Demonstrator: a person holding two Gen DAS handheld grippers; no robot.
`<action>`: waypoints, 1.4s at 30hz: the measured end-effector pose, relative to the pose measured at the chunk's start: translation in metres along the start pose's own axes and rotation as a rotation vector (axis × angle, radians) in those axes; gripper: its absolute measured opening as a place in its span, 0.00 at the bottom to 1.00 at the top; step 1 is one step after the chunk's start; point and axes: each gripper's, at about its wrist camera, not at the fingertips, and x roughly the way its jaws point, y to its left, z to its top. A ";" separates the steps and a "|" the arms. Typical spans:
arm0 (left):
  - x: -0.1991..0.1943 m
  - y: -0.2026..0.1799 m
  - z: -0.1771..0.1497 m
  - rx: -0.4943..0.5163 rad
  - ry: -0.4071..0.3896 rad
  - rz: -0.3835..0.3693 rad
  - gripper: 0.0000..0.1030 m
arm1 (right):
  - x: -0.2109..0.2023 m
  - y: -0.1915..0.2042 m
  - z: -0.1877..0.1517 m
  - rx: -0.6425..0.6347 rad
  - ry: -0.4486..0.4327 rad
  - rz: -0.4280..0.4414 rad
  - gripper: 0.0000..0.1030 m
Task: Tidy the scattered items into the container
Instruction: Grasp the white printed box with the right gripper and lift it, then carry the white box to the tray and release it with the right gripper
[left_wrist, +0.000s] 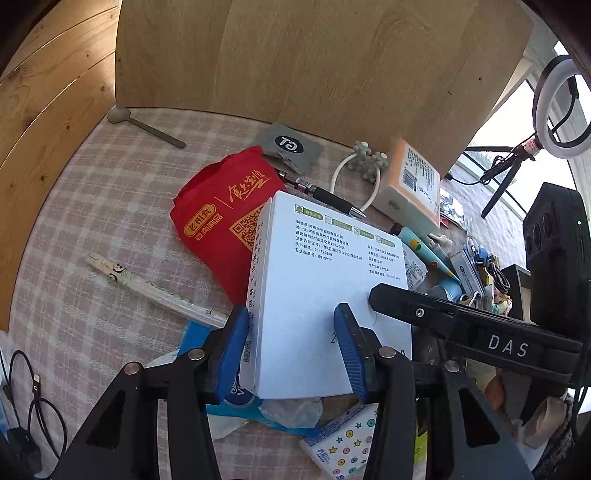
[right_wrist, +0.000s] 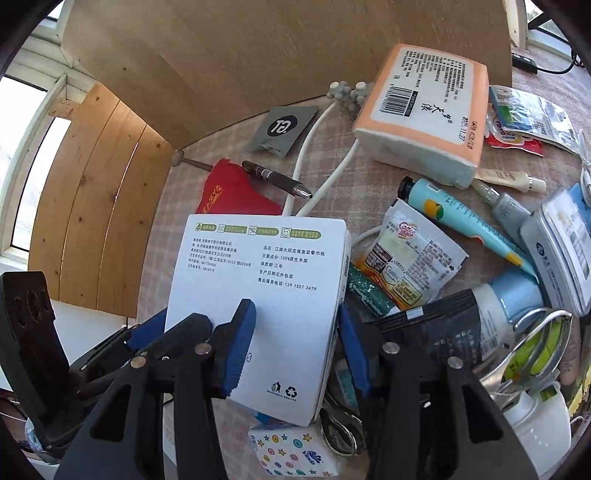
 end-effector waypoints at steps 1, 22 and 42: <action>-0.002 0.000 -0.002 -0.005 0.001 -0.005 0.44 | -0.003 0.001 -0.002 -0.001 -0.003 0.000 0.45; -0.057 -0.231 -0.068 0.316 -0.082 -0.273 0.43 | -0.229 -0.121 -0.093 0.114 -0.320 -0.148 0.45; -0.065 -0.444 -0.148 0.738 0.039 -0.456 0.45 | -0.431 -0.278 -0.209 0.403 -0.596 -0.512 0.46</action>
